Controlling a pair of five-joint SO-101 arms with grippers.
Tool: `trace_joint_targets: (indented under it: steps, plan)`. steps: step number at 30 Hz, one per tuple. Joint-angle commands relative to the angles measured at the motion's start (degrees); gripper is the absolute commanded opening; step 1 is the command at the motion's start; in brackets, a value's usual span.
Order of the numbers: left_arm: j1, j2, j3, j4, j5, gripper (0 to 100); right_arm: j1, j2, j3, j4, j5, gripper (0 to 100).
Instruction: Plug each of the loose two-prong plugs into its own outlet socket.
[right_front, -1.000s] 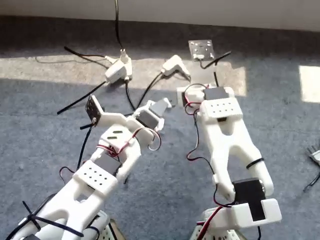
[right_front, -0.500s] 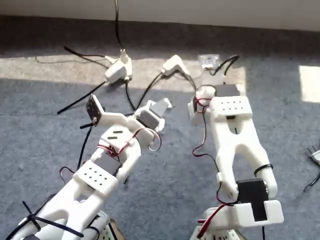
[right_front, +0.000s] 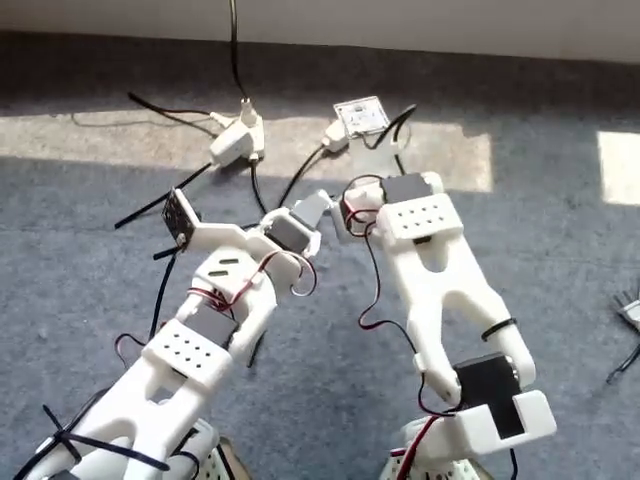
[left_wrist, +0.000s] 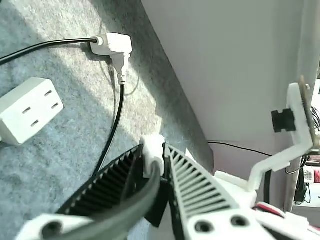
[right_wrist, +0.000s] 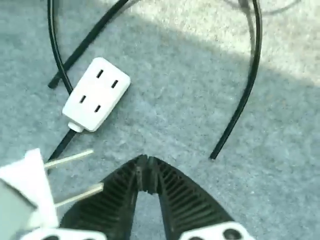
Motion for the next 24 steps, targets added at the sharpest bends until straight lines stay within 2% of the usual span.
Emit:
trace_joint_targets:
  steps: [1, 11, 17, 20, 24]
  plan:
    - [3.47, -1.63, -0.31, -0.62, -0.53, 1, 1.63, 2.68, -5.41, -2.51, 0.53, 0.8]
    - [3.38, -4.62, 0.92, -0.53, -0.79, 1, 7.87, 1.45, -6.90, -1.63, 0.53, 0.8]
    - [-3.03, -6.02, 0.48, 0.62, -2.11, 1, 17.10, -2.07, -2.77, 5.85, -1.23, 0.8]
    - [-6.20, -4.97, -3.74, 7.21, -2.11, 1, 21.23, -0.92, 2.68, 5.76, -5.89, 0.8]
    - [-9.54, 2.07, -13.93, 19.34, -2.02, 1, 22.64, 2.33, 13.05, -0.48, -7.03, 0.8]
